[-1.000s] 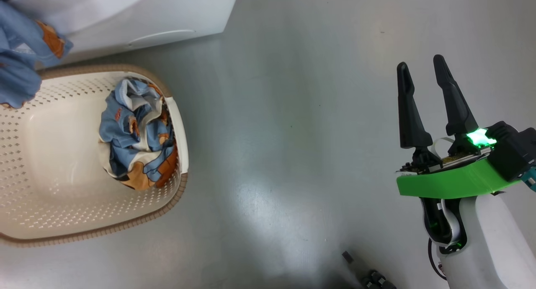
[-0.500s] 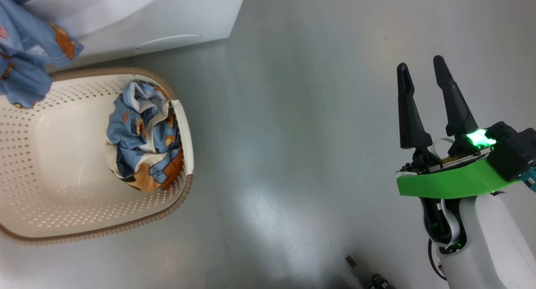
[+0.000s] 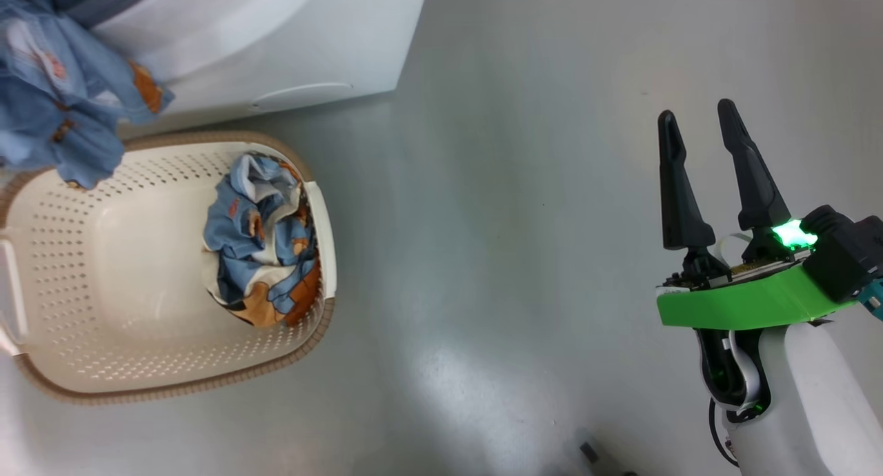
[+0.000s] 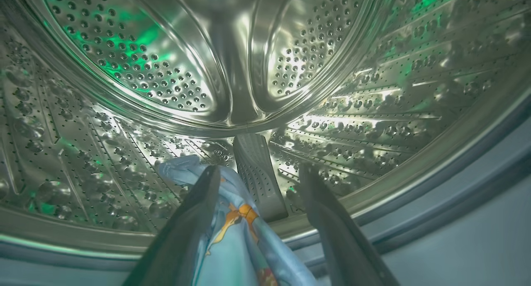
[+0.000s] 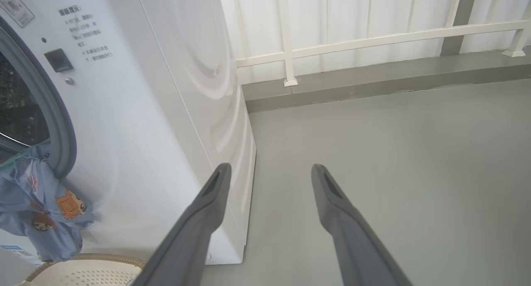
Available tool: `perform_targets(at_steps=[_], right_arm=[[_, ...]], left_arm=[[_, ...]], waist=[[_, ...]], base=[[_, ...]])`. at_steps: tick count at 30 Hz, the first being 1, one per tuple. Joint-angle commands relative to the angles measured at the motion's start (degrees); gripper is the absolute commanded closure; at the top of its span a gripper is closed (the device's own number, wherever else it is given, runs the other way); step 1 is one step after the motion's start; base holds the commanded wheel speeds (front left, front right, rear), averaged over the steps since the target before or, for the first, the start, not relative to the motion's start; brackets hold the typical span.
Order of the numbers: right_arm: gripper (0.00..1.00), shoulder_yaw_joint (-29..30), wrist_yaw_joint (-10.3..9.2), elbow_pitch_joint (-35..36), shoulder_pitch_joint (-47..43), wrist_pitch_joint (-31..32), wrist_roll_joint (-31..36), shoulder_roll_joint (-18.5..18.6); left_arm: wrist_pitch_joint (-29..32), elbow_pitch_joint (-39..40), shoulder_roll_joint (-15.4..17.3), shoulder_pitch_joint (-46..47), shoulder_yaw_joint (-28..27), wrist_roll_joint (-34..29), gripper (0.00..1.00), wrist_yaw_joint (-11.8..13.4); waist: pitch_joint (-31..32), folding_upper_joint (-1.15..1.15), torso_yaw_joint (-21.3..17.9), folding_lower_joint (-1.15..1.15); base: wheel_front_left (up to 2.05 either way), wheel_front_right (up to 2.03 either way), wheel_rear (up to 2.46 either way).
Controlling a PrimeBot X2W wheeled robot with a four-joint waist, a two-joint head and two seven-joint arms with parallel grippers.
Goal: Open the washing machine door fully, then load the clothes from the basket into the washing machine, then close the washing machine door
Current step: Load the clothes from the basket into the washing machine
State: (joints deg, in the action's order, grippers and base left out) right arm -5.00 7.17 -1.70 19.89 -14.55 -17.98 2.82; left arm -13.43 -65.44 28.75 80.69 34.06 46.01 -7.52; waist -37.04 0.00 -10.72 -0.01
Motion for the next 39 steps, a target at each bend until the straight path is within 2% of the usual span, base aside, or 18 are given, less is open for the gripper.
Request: perform_targets(at_steps=[1,5,8,9,14,25,32,39], right_arm=[[0.00,-0.64,0.32,1.06,-1.81,-0.45,0.34,0.06],[0.00,-0.39,0.32,0.84,-2.02,-0.45,0.50,0.06],[0.00,-0.14,0.32,0.69,-2.16,-0.45,0.63,0.06],[0.00,0.06,0.32,0.55,-2.39,-0.45,0.73,0.06],[0.00,0.48,0.32,-0.01,-3.17,-0.45,1.03,0.06],[0.00,1.88,0.32,-1.49,-5.20,-0.45,2.16,0.06],[0.00,2.47,0.32,-2.51,-6.58,-0.45,3.52,0.38],[0.00,3.17,0.32,-3.10,-7.92,-0.45,3.18,2.41]], left_arm=[[-0.89,1.18,2.28,-0.88,-1.23,0.73,0.00,0.04],[-1.48,2.37,1.72,-3.05,-2.62,1.22,0.00,0.04],[-1.53,6.64,2.02,-5.74,-7.14,-0.30,0.00,0.42],[-1.54,10.22,1.61,-8.64,-10.97,-2.24,0.00,1.18],[-1.55,17.43,-0.94,-16.76,-19.66,-8.52,0.00,1.69],[-1.56,26.16,-7.35,-30.98,-33.49,-20.08,0.00,0.49],[-1.56,30.75,-11.23,-40.01,-38.53,-24.51,0.00,0.09],[-1.56,35.28,-14.15,-47.52,-39.19,-25.98,0.00,0.05]], waist=[[1.19,0.00,0.86,0.01],[2.41,0.00,1.35,0.01],[3.47,0.00,1.75,0.01],[4.31,0.00,2.04,0.01],[6.78,0.00,2.66,0.01],[12.99,0.00,4.17,0.01],[17.21,0.00,5.39,0.01],[20.61,0.00,7.42,0.01]], base=[[0.00,0.00,0.00],[0.00,0.00,0.00],[0.00,0.00,0.00],[0.00,0.00,0.00],[0.00,0.00,0.00],[0.00,0.00,0.00],[0.00,0.00,0.00],[0.00,0.00,0.00]])
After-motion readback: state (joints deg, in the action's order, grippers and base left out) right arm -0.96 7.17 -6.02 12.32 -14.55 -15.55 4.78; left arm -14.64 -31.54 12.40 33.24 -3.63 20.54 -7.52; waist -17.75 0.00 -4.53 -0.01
